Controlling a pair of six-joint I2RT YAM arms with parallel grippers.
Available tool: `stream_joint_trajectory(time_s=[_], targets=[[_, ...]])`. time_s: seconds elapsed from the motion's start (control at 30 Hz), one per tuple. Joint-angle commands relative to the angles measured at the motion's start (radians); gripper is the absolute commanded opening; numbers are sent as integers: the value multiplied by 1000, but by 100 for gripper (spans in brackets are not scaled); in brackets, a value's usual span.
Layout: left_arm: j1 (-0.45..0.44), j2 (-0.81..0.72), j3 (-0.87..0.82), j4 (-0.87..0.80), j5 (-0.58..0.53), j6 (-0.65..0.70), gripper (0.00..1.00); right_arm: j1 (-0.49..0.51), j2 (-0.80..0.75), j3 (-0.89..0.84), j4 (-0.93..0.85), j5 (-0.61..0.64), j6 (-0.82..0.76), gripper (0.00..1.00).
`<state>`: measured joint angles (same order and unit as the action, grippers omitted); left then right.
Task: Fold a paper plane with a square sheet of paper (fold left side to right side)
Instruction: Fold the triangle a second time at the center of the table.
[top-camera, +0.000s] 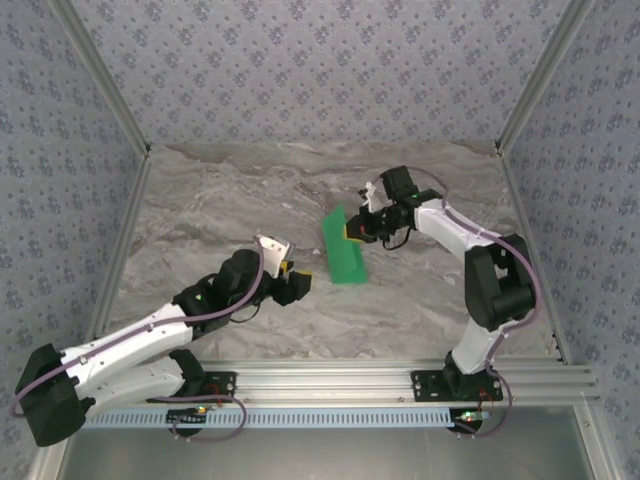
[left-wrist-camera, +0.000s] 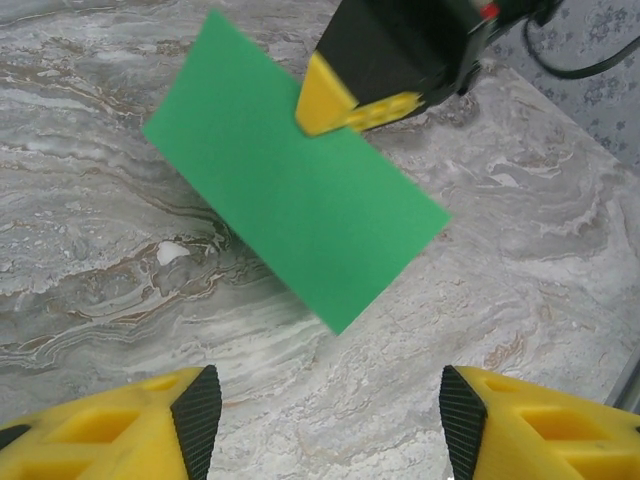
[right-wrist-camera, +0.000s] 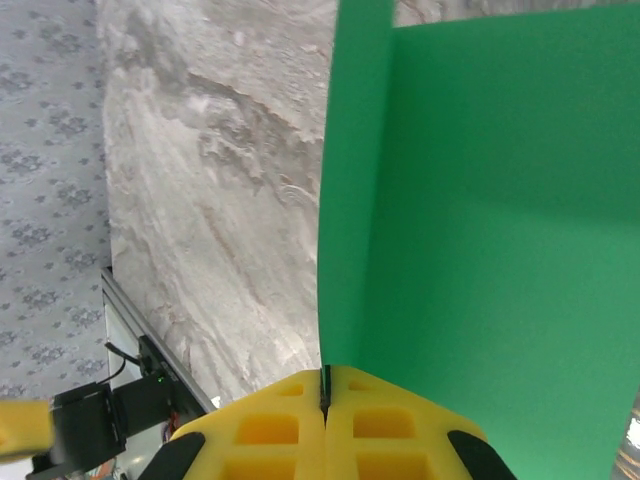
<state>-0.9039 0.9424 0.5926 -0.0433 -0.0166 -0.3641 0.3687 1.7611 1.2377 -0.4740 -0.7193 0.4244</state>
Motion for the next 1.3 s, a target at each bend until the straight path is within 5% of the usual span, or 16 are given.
stream_joint_trajectory(time_s=[0.0, 0.17, 0.3, 0.43, 1.03, 1.27], targets=[[-6, -3, 12, -12, -14, 33, 63, 9, 53, 13, 81, 32, 76, 0], [-7, 46, 20, -18, -10, 52, 63, 34, 87, 18, 96, 86, 111, 0], [-23, 112, 39, -8, -10, 65, 63, 28, 116, 20, 87, 86, 97, 19], [-52, 170, 60, 18, -43, 77, 65, 6, 141, 32, 87, 78, 94, 27], [-191, 627, 364, -30, -201, 167, 71, -19, 152, 46, 99, 12, 117, 27], [-224, 801, 515, -147, -356, 114, 72, -18, 153, 36, 102, 12, 114, 27]])
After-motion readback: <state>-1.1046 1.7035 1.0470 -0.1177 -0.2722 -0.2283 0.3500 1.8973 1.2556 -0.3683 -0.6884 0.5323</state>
